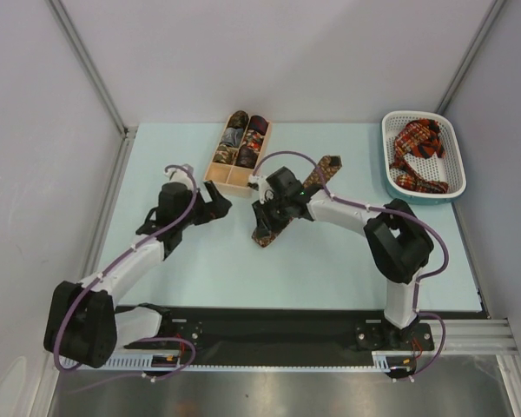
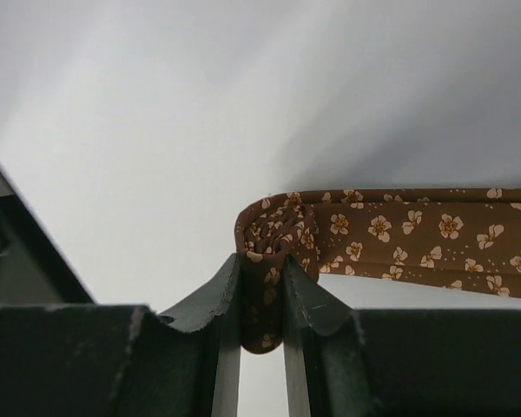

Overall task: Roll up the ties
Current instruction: Roll the tie

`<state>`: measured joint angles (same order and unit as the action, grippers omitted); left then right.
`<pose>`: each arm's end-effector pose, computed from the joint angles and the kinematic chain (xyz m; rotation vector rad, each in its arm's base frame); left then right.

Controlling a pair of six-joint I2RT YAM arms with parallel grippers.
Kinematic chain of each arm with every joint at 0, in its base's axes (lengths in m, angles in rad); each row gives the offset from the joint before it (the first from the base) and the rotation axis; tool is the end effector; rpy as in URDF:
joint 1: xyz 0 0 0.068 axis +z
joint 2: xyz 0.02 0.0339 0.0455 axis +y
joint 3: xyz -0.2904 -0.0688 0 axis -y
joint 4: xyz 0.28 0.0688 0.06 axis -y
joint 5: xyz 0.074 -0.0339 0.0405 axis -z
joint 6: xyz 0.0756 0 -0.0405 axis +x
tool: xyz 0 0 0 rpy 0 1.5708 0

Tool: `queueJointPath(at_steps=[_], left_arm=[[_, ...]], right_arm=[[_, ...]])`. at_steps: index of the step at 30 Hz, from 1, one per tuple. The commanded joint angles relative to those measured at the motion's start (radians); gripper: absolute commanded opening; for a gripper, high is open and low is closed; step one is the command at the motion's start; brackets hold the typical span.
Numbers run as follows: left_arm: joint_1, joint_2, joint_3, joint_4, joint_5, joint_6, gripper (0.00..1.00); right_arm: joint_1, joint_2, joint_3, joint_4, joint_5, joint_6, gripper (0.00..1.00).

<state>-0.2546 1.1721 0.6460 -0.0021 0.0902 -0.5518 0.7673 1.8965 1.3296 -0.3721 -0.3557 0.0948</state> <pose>0.2968 -0.0843 0.2172 -0.2631 2.1340 -0.5736 0.3178 0.3431 0.1720 -1.0038 2.4082 0.7810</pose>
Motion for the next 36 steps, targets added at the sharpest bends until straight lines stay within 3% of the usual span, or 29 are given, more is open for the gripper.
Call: queueJointPath(at_steps=[1, 10, 16, 22, 27, 36], left_arm=[[-0.073, 0.018, -0.022, 0.125, -0.036, 0.061, 1.00], [-0.222, 0.142, 0.015, 0.165, -0.009, 0.277, 1.00], [-0.278, 0.195, 0.040, 0.177, 0.046, 0.357, 1.00], [-0.347, 0.212, 0.046, 0.183, 0.016, 0.420, 1.00], [-0.374, 0.254, 0.069, 0.159, -0.009, 0.446, 1.00], [-0.396, 0.300, 0.078, 0.160, 0.085, 0.515, 1.00]], right_arm=[[-0.055, 0.004, 0.005, 0.050, -0.302, 0.062, 0.00], [-0.172, 0.122, 0.023, 0.096, -0.572, 0.095, 0.00], [-0.210, 0.200, 0.057, 0.108, -0.667, 0.123, 0.00], [-0.241, 0.260, 0.094, 0.110, -0.764, 0.129, 0.00], [-0.261, 0.302, 0.120, 0.102, -0.782, 0.126, 0.00], [-0.284, 0.355, 0.180, -0.010, -0.700, 0.049, 0.00]])
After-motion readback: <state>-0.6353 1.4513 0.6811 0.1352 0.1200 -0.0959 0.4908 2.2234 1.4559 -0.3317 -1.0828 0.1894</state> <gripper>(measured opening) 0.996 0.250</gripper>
